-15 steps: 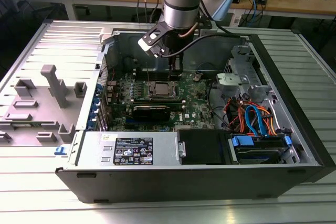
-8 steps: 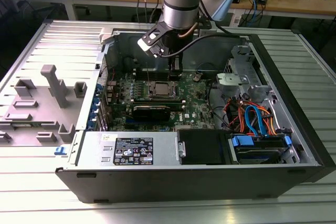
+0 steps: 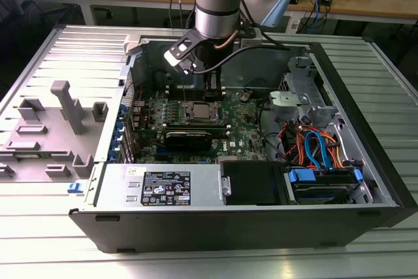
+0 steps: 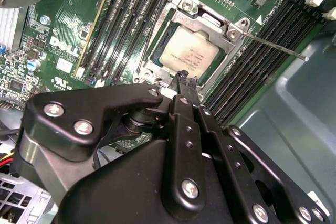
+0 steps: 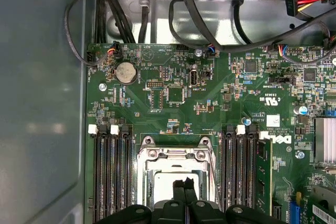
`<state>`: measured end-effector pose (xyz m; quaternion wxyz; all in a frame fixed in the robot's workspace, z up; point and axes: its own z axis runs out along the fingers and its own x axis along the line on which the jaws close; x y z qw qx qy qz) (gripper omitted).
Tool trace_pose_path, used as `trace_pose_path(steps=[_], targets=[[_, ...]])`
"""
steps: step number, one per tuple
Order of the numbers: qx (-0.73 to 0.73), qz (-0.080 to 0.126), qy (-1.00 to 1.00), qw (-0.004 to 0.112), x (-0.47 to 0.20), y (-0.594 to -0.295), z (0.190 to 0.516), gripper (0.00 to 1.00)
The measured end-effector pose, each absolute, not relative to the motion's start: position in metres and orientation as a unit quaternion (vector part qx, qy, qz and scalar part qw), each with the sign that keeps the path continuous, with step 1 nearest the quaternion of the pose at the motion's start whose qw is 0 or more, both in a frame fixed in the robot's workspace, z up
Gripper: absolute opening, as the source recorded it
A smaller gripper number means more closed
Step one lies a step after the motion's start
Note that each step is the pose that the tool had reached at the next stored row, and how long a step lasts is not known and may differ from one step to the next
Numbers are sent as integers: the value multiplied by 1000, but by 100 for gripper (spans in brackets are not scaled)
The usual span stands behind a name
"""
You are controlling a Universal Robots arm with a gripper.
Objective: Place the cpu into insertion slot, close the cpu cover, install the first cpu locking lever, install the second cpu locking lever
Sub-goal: 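Close the cpu cover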
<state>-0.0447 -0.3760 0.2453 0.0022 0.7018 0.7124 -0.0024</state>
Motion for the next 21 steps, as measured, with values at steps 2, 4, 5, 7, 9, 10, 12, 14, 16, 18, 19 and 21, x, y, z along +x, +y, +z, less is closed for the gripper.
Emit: trace_pose_path(steps=[2,4,5,7,9,10,12,14,16,18,19,21], targets=[[701,-2,713,2,-45,-376,245,11],[701,-2,713,2,-45,-376,245,11],[701,-2,713,2,-45,-376,245,11],[701,-2,713,2,-45,-376,245,11],[701,-2,713,2,-45,-376,245,11],[701,-2,713,2,-45,-376,245,11],[701,-2,713,2,-46,-376,245,11],[701,-2,713,2,-49,-376,245,11],[700,-2,714,2,-54,-376,243,11],[699,-2,716,2,-59,-376,240,11],[697,-2,717,2,-61,-376,238,11],[691,-2,723,2,-63,-377,234,11]])
